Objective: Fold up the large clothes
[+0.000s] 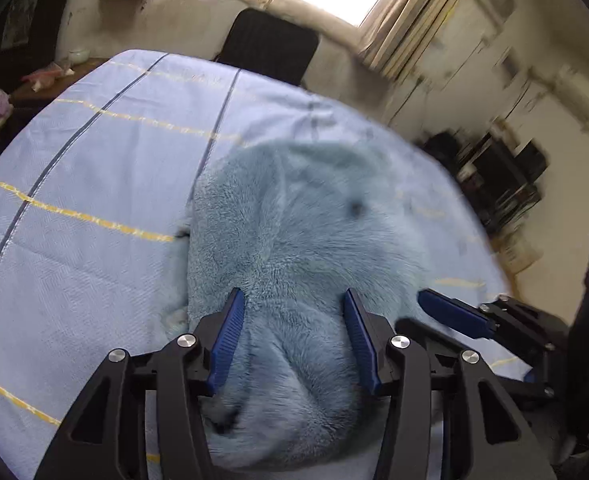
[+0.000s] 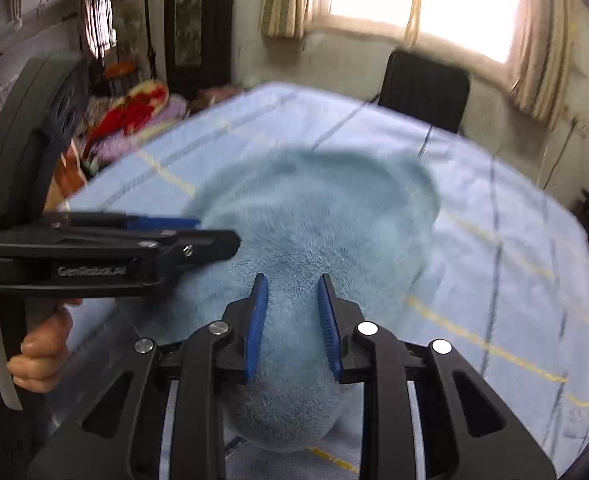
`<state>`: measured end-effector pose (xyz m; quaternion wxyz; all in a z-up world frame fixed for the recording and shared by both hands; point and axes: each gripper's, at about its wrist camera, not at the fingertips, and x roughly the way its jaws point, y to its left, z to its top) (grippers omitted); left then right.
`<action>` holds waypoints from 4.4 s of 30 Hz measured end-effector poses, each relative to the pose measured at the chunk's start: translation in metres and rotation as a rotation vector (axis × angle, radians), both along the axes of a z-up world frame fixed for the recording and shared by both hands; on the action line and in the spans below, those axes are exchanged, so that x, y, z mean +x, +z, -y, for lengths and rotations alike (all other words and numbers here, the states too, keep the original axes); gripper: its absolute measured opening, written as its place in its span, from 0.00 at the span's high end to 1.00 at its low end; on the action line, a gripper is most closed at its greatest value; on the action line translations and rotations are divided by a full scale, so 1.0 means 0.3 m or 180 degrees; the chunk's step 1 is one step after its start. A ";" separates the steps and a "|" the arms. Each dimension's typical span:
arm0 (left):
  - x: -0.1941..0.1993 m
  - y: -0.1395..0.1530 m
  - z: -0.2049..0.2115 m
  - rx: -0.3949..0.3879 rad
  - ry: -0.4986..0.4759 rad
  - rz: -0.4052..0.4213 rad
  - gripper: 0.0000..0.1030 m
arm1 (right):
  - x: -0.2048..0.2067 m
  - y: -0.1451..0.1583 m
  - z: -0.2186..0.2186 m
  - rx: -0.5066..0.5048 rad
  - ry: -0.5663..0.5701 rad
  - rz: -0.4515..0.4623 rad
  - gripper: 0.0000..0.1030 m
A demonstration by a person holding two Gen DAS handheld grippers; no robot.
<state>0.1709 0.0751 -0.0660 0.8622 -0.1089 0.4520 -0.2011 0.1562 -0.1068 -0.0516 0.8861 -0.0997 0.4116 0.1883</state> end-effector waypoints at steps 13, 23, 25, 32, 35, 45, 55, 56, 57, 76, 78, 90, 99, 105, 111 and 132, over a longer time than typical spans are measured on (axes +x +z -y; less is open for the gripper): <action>-0.027 0.031 0.022 0.0211 0.0044 0.0152 0.46 | -0.014 -0.052 0.045 0.0289 0.0013 0.0039 0.75; -0.173 0.159 0.041 0.0583 0.0212 0.0662 0.46 | -0.089 0.092 0.130 0.0548 -0.0026 0.0059 0.70; -0.196 0.152 0.033 0.0638 0.0221 0.0690 0.38 | -0.115 0.092 0.126 0.0531 0.0034 0.0068 0.70; -0.146 0.009 0.061 0.0893 0.0135 0.0308 0.34 | -0.106 -0.024 0.100 0.0396 0.0113 -0.0132 0.67; -0.150 -0.001 0.067 0.0991 0.0122 0.0365 0.32 | -0.108 -0.037 0.105 0.0410 0.0135 -0.0116 0.67; -0.178 0.030 0.092 0.1133 0.0169 0.0523 0.31 | -0.114 -0.034 0.112 0.0449 0.0155 -0.0097 0.66; -0.199 0.106 0.061 0.0883 0.0281 0.0702 0.24 | -0.127 0.077 0.196 0.0677 -0.0010 0.0044 0.32; -0.196 0.109 0.050 0.0824 0.0288 0.0681 0.22 | -0.121 0.085 0.219 0.0768 -0.0062 0.0028 0.31; -0.190 0.111 0.037 0.0739 0.0286 0.0646 0.20 | -0.115 0.089 0.239 0.0860 -0.0105 -0.0004 0.30; 0.015 -0.051 -0.198 -0.0886 0.0239 -0.0334 0.10 | 0.078 -0.095 0.435 0.2257 -0.0773 -0.1176 0.23; 0.022 -0.056 -0.226 -0.1040 0.0266 -0.0383 0.10 | 0.096 -0.111 0.427 0.2244 -0.0786 -0.1245 0.23; 0.061 -0.144 -0.114 -0.1271 -0.0181 -0.0680 0.04 | 0.169 -0.190 0.390 0.2433 -0.0684 -0.1387 0.20; 0.040 -0.133 -0.076 -0.1188 -0.0165 -0.0514 0.29 | 0.205 -0.215 0.322 0.2422 -0.0548 -0.1247 0.23; 0.025 -0.094 -0.064 -0.1129 -0.0227 -0.0357 0.44 | 0.178 -0.190 0.303 0.2339 -0.0456 -0.1078 0.42; -0.017 -0.024 -0.034 -0.1180 -0.0362 -0.0184 0.45 | 0.131 -0.115 0.332 0.2295 -0.0418 -0.0974 0.44; -0.405 0.291 0.394 -0.1141 -0.1269 0.0418 0.45 | -0.414 0.282 0.710 0.2121 -0.0710 -0.0327 0.43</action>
